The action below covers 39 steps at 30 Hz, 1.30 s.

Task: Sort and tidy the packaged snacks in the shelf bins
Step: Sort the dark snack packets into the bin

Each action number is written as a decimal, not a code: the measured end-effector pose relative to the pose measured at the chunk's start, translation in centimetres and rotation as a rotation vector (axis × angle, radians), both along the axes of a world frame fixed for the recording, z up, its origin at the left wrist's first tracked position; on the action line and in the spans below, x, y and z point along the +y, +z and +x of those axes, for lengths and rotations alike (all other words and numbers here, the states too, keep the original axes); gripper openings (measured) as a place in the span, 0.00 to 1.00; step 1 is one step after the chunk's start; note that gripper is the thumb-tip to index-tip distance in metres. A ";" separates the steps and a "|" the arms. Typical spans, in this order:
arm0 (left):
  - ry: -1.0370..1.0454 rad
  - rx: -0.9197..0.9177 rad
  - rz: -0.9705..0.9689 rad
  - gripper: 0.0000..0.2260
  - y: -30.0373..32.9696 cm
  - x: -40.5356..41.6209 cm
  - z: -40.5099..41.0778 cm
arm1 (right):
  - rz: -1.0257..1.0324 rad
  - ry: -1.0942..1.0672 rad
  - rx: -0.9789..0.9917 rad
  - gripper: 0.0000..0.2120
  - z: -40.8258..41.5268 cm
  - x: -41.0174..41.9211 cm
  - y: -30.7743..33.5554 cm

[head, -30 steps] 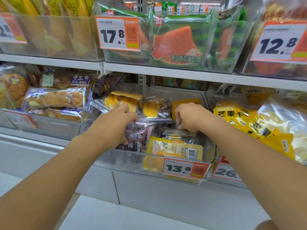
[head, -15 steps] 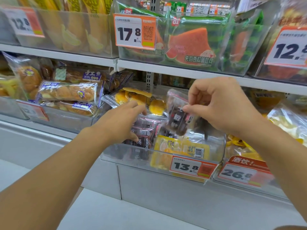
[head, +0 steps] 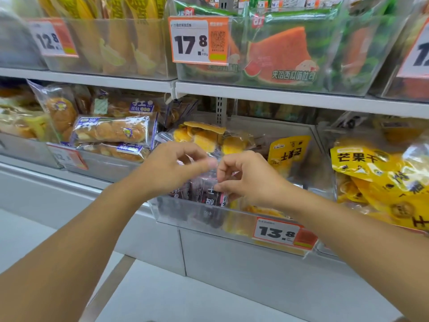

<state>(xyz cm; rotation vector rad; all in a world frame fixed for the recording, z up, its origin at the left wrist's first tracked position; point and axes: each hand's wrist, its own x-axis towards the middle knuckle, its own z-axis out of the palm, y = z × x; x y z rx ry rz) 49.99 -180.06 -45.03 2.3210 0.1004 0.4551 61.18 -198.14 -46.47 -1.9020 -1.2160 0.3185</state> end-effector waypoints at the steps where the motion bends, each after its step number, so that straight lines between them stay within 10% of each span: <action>1: -0.034 0.051 0.120 0.13 0.1 -0.1 0.0 | -0.011 0.004 -0.009 0.08 0.1 0.1 0.1; 8: -0.049 0.337 0.565 0.13 0.8 -2.2 2.3 | -0.144 0.037 -0.043 0.06 0.4 -1.7 1.3; 12: 0.117 0.527 0.572 0.18 2.1 -2.2 2.5 | -0.371 -0.144 -0.422 0.12 2.8 -3.8 2.4; 17: 0.113 0.505 0.708 0.16 1.2 -2.1 2.3 | -0.784 -0.103 -0.420 0.36 3.6 -3.7 -0.1; 22: 0.087 0.444 0.727 0.16 1.1 -2.7 1.4 | -0.918 -0.024 -0.431 0.14 3.3 -3.3 0.1; 31: 0.066 0.059 0.641 0.17 2.1 -4.3 2.0 | -0.572 -0.095 -0.423 0.13 1.9 -6.7 6.2; 39: -0.158 -0.094 -0.066 0.32 2.5 -3.7 1.3 | 0.167 -0.113 -0.819 0.14 1.8 -6.9 7.0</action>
